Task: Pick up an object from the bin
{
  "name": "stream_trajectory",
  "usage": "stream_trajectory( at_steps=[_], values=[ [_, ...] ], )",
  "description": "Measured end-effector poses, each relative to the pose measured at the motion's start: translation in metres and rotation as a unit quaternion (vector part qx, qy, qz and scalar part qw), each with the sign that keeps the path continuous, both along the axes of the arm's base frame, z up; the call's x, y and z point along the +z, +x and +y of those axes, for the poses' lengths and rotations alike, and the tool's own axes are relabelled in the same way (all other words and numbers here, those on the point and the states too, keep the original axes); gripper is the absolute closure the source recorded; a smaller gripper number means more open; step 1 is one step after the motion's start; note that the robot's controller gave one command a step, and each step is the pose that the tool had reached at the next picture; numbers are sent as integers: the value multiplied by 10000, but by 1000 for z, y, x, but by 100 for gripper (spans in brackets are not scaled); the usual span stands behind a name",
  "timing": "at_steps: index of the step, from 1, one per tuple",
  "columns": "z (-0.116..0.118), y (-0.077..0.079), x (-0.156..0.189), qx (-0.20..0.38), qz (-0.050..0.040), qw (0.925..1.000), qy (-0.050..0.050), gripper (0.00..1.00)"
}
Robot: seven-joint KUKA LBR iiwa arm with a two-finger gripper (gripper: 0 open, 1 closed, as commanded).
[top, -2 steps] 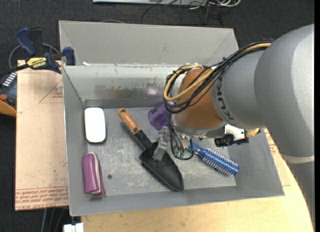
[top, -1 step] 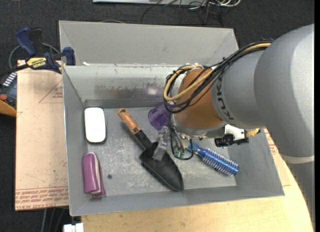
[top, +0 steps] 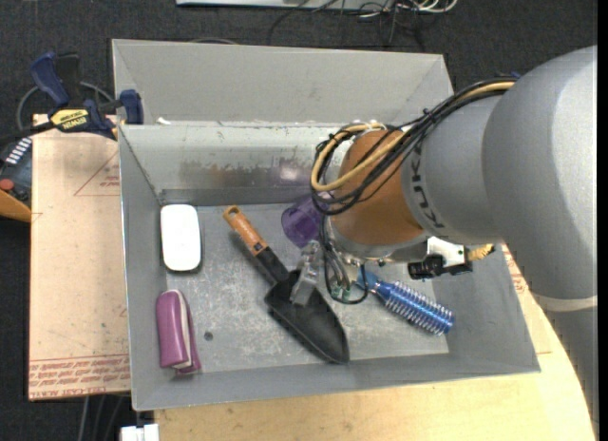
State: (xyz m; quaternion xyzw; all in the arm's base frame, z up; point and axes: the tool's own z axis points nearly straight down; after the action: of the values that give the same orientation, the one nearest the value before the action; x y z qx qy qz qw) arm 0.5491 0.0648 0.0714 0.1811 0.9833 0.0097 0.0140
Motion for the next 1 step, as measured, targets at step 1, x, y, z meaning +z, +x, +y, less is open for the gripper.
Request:
stream_trajectory(
  at_steps=[1],
  values=[
    [0, 0, 0, -2, 0, 10000, 1, 100]
  ],
)
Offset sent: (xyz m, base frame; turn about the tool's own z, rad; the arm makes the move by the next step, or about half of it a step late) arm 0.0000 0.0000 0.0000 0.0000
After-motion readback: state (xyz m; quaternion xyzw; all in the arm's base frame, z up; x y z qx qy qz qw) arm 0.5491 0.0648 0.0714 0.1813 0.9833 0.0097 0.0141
